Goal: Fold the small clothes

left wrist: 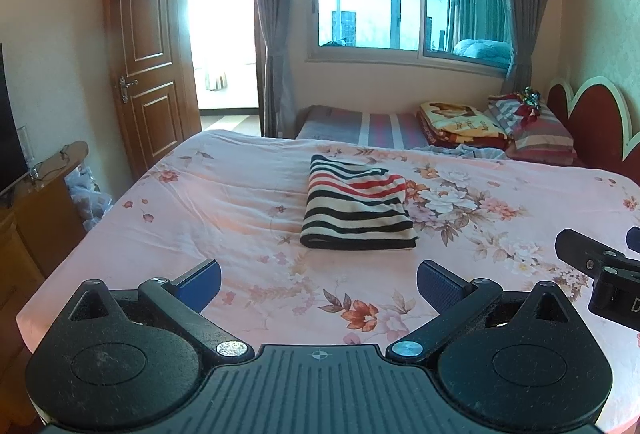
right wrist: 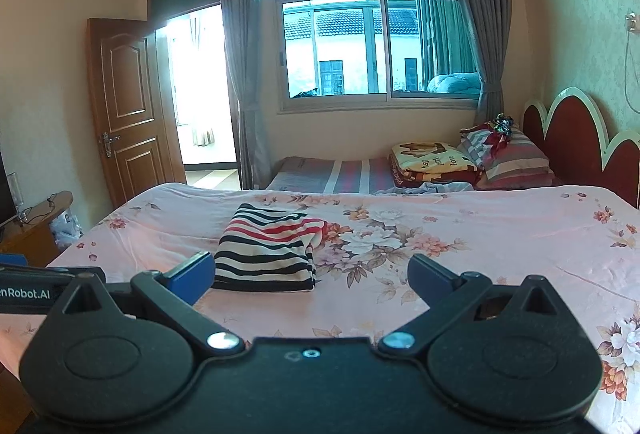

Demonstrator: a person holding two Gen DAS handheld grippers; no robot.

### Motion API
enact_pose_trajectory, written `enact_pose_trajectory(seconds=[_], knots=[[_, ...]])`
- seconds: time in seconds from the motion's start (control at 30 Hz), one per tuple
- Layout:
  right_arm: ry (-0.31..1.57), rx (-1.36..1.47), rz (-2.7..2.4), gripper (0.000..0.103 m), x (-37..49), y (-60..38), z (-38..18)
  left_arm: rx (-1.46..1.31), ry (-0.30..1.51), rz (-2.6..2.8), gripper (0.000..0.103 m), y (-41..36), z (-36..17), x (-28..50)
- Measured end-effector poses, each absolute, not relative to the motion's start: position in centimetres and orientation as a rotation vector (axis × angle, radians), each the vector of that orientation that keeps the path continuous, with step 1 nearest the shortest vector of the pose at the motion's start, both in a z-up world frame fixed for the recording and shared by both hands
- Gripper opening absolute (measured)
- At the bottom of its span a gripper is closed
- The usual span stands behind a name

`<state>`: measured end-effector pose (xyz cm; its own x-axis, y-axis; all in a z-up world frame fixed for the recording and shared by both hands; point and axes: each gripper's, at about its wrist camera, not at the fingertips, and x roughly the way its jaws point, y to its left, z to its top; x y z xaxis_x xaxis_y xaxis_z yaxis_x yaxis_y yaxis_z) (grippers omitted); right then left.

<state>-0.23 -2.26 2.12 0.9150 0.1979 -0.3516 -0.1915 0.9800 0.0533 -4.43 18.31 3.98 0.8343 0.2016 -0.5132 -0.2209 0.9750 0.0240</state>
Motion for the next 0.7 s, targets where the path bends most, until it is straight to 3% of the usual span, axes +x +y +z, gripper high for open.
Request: enact_pose_trajectory(seconds=[0.7], knots=[[0.364, 0.019, 0.198, 0.102, 0.0, -2.14, 2.13, -0.033, 0.543, 0.226, 0.103, 17.99, 3.83, -4.16]])
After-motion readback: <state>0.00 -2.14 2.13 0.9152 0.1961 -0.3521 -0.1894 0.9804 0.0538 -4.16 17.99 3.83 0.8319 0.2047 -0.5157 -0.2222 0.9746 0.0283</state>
